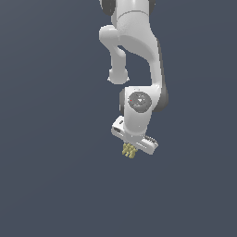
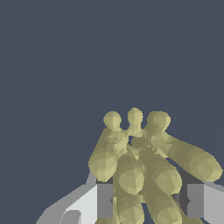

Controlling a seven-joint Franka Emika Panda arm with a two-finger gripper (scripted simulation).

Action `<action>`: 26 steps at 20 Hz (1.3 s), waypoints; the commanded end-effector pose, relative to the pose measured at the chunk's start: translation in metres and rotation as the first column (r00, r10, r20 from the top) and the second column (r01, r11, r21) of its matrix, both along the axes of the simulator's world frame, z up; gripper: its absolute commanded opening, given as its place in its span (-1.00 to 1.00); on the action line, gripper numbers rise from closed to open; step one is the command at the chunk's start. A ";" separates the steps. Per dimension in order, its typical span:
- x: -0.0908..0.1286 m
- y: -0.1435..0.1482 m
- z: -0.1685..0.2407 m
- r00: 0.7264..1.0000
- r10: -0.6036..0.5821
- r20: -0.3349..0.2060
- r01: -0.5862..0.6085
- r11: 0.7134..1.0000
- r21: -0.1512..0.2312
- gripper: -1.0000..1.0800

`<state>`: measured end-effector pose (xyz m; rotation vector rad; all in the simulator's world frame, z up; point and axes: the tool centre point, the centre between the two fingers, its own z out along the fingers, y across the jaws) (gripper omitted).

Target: Pick up the object and move it to a goal position.

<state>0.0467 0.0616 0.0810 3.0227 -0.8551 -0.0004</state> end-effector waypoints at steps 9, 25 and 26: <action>-0.001 0.002 0.004 1.000 0.000 0.000 0.000 1.000 0.000 -1.00; -0.029 0.043 0.114 1.000 0.000 0.000 0.000 1.000 0.000 -1.00; -0.032 0.047 0.126 1.000 -0.001 0.000 0.001 1.000 -0.001 -1.00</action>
